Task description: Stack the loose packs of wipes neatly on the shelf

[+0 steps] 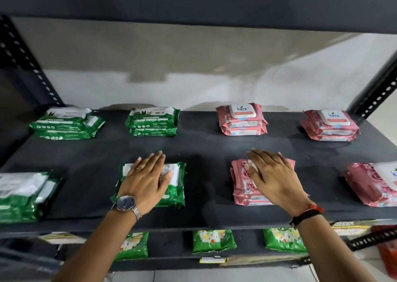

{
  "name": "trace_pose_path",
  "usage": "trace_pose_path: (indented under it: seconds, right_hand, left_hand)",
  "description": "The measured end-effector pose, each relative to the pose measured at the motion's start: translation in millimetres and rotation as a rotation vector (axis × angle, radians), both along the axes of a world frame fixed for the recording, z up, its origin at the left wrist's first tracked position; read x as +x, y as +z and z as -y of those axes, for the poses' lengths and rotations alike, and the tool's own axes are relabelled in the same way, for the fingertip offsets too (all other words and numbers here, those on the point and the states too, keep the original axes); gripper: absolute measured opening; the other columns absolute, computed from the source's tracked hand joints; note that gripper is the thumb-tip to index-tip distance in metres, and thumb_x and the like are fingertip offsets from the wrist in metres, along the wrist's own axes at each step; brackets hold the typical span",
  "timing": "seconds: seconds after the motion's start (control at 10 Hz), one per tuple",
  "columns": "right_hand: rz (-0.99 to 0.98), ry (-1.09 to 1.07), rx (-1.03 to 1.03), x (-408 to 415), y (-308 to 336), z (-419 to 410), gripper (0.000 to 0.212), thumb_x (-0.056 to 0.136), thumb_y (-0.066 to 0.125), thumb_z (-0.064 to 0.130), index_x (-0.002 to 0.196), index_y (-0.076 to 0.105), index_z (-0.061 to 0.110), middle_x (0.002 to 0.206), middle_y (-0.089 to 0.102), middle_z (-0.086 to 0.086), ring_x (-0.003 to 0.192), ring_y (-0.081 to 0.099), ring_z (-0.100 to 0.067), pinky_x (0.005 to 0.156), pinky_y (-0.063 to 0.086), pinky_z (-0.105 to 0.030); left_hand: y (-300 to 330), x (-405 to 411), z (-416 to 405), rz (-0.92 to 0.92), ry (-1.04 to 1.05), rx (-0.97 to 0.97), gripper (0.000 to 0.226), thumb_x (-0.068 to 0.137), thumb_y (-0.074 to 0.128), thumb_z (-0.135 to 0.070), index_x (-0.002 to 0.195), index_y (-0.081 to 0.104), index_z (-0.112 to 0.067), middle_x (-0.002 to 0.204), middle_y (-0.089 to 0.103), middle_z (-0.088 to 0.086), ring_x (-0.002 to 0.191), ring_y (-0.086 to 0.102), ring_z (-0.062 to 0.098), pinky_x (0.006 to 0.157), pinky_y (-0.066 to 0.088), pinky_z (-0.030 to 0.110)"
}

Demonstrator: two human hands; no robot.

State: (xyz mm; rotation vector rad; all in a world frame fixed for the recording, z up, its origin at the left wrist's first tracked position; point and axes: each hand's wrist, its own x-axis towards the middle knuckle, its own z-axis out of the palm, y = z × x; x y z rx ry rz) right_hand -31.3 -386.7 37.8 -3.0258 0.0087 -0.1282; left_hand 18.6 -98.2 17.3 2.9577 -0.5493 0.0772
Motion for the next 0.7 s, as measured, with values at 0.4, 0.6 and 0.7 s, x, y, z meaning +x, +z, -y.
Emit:
trace_pose_path:
  seconds: [0.4,0.6,0.7]
  right_hand:
    - [-0.066,-0.005,-0.004,0.4,0.5,-1.2,0.056,0.09,0.022,0.045,0.141,0.016,0.022,0.154,0.018,0.0,0.141,0.012,-0.017,0.115,0.004,-0.041]
    - [0.0,0.003,0.046,-12.3,19.7,-7.2,0.065,0.088,0.018,0.05,0.142,0.002,0.017,0.155,0.006,-0.003,0.142,0.001,-0.015,0.115,-0.002,-0.037]
    - [0.124,0.022,0.109,-29.7,41.7,-19.5,0.065,0.087,0.015,0.052,0.142,0.006,0.018,0.155,0.009,-0.002,0.142,0.006,-0.014,0.116,0.0,-0.034]
  left_hand:
    - [-2.3,-0.6,-0.1,-0.013,0.003,0.001,0.062,0.088,0.007,-0.049,0.14,0.004,-0.015,0.154,0.005,-0.001,0.14,0.004,0.012,0.112,-0.006,0.03]
    - [19.0,-14.0,2.2,0.181,-0.008,-0.104,0.057,0.092,0.028,-0.038,0.138,0.012,-0.008,0.151,0.016,0.009,0.139,0.015,0.023,0.113,0.004,0.035]
    - [39.7,-28.3,9.2,0.363,-0.037,-0.172,0.058,0.087,0.027,-0.037,0.133,0.028,-0.001,0.142,0.035,0.018,0.13,0.033,0.034,0.106,0.013,0.045]
